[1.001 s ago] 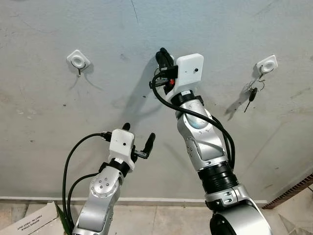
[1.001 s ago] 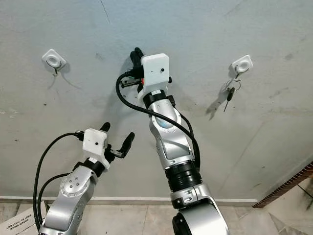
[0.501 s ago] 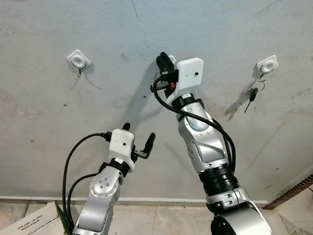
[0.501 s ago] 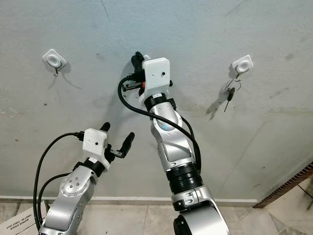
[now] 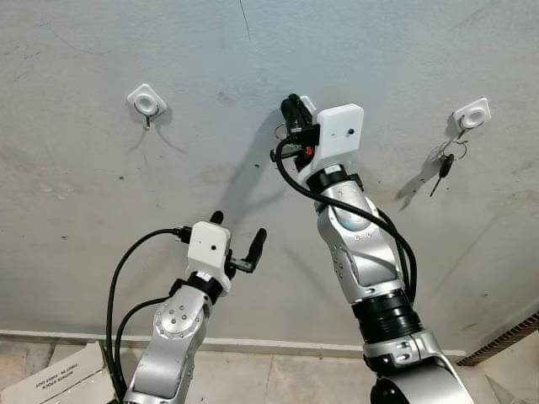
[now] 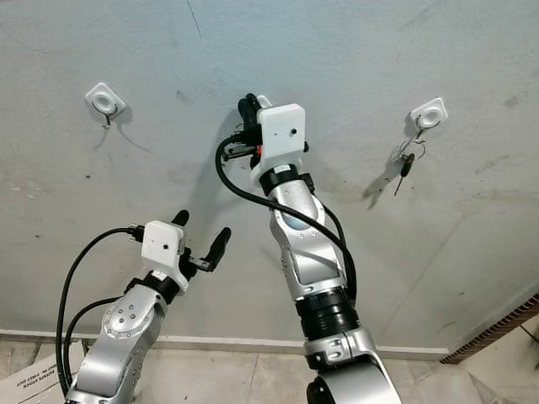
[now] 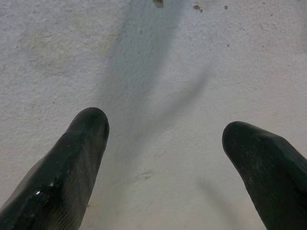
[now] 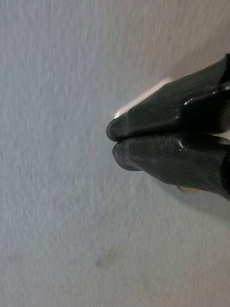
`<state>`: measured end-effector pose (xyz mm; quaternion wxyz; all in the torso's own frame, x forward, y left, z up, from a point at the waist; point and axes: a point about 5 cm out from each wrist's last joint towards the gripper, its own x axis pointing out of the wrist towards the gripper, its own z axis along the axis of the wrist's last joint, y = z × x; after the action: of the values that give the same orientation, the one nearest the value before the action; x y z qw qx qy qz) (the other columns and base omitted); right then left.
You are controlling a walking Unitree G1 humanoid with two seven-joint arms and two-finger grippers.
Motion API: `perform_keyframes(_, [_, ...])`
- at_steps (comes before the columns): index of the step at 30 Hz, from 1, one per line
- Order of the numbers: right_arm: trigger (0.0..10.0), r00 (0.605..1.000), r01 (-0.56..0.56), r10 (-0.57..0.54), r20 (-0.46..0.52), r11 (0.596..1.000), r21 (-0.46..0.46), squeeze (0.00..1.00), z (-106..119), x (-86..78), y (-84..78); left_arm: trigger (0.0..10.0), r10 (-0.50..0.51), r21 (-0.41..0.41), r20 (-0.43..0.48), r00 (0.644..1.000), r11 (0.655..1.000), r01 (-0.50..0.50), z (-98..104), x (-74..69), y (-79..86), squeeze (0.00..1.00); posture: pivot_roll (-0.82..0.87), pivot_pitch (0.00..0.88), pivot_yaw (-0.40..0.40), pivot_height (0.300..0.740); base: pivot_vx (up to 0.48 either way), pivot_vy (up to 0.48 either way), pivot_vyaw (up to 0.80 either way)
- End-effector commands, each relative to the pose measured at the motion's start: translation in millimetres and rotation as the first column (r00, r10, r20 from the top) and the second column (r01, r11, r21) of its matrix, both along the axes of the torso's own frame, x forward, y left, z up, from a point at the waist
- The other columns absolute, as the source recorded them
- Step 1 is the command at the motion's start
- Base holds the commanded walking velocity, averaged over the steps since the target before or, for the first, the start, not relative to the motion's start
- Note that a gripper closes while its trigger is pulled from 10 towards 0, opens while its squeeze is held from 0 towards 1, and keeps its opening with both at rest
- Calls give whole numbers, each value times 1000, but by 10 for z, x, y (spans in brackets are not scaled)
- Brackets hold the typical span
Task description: Hang keys on a hook
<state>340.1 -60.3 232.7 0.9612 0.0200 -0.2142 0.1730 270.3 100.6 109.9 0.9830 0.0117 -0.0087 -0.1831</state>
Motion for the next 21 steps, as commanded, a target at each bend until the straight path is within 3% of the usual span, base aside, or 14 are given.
perform_keyframes(1, [10000, 997, 40, -40, -70, 999, -2, 0, -128, 22, -105, 10000, -1, 7, -1, 1000, 1000, 1, 8, 18, 2, 0, 103, 0, -12, 740, 0, 0, 0])
perform_keyframes(12, [10000, 993, 41, -43, -106, 999, -22, 0, -221, -61, -195, 10000, -7, 9, 2, 1000, 1000, 7, 13, 33, -2, 0, 94, 0, -5, 740, 0, 0, 0])
perform_keyframes(21, [10000, 989, -2, -3, -147, 999, -36, 0, -316, -114, -141, 10000, -7, 14, 2, 1000, 1000, 7, 16, 47, 8, 0, 94, 0, -1, 740, 0, 0, 0])
